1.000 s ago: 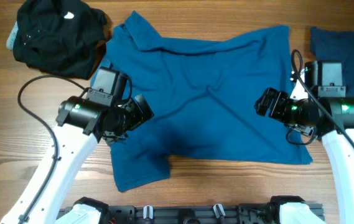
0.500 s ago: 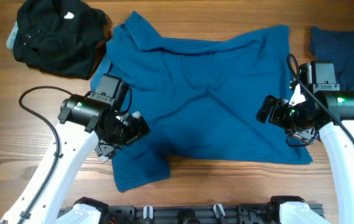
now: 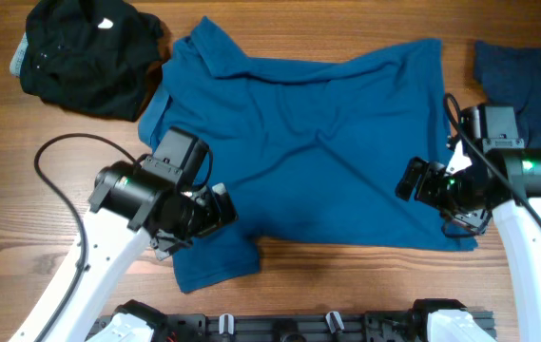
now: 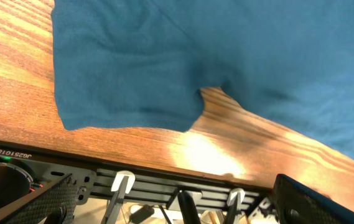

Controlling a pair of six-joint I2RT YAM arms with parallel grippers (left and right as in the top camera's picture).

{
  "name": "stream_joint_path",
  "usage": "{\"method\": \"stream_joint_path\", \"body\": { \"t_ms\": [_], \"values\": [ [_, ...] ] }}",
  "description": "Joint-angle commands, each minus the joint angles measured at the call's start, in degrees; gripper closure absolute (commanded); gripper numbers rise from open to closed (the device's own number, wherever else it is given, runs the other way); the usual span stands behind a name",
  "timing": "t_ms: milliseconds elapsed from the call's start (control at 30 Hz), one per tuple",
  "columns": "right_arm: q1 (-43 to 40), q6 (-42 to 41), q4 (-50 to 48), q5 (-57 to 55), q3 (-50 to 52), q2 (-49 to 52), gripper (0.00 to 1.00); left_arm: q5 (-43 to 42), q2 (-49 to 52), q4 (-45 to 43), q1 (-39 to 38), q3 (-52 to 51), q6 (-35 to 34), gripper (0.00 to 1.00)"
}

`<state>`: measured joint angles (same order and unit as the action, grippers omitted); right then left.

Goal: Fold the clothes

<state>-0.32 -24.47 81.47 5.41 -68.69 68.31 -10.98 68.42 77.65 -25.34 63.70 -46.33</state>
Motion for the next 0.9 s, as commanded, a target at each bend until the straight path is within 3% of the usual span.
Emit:
{"method": "stream_joint_path", "body": {
  "t_ms": [0,200,533,733,867],
  "values": [
    [-0.04,-1.86,0.66,-1.62,0.72,-4.02,0.0,0.66,-3.87,1.27,-1.2,-0.11,-2.71,0.0],
    [-0.04,-2.82,1.53,-1.57,1.64,-7.72,0.0,2.71,-8.2,5.99,-1.57,-0.11,-5.6,0.0],
    [-0.04,-5.51,2.01,-1.6,1.68,-7.89,0.0,2.1,-10.36,6.67,-1.55,-4.31,-9.51,0.0],
    [-0.04,-5.51,1.51,-1.57,1.68,-7.87,0.01,-2.89,-10.36,-3.43,-1.55,-16.06,-9.49,0.0],
    [-0.04,-5.46,1.51,-1.6,1.68,-7.8,0.0,-1.64,-10.25,-9.14,-1.27,-19.67,-9.68,0.0]
  ]
}}
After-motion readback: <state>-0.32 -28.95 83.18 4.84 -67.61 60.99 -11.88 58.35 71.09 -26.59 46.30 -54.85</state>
